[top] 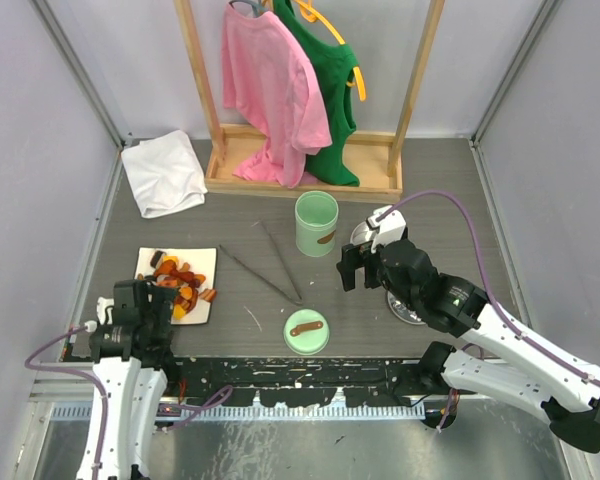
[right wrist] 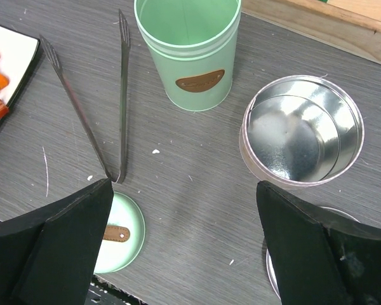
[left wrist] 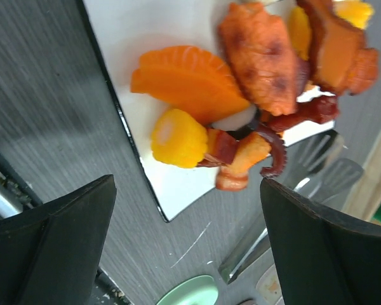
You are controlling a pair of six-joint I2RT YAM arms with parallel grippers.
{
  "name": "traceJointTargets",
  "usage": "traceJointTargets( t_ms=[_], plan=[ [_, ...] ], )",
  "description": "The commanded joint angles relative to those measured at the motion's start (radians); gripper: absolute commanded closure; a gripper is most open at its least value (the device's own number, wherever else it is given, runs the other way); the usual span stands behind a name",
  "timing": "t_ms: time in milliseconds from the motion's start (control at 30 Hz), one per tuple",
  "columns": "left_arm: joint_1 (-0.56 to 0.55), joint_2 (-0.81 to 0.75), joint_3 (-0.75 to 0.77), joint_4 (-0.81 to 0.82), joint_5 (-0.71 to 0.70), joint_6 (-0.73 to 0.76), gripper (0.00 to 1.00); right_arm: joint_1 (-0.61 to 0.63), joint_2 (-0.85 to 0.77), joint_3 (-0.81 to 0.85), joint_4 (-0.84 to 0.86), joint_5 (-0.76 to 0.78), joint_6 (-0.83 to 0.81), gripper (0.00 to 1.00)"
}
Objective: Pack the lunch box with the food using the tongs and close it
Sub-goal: Move the plate to the center of the board.
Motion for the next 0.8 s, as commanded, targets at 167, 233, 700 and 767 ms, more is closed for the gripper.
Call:
traceJointTargets(
  t_ms=[167, 233, 700, 767],
  plan=[
    [-0.001, 0.075, 0.064, -0.100, -0.043, 0.001, 0.02, -0.005, -0.014, 0.000, 0.010, 0.023, 0.032, 0.00],
    [-0.001, 0.064, 0.049, -0.102, -0.052, 0.001, 0.02, -0.005, -0.011, 0.001, 0.009, 0.023, 0.031, 0.00],
    [-0.001, -0.019, -0.104, 0.168, -0.016, 0.011, 0.02, -0.005, -0.001, 0.001, 0.007, 0.034, 0.020, 0.00],
    [-0.001, -0.032, -0.130, 0.218, -0.009, 0.014, 0.02, -0.005, -0.001, 0.000, 0.007, 0.035, 0.020, 0.00]
  ],
)
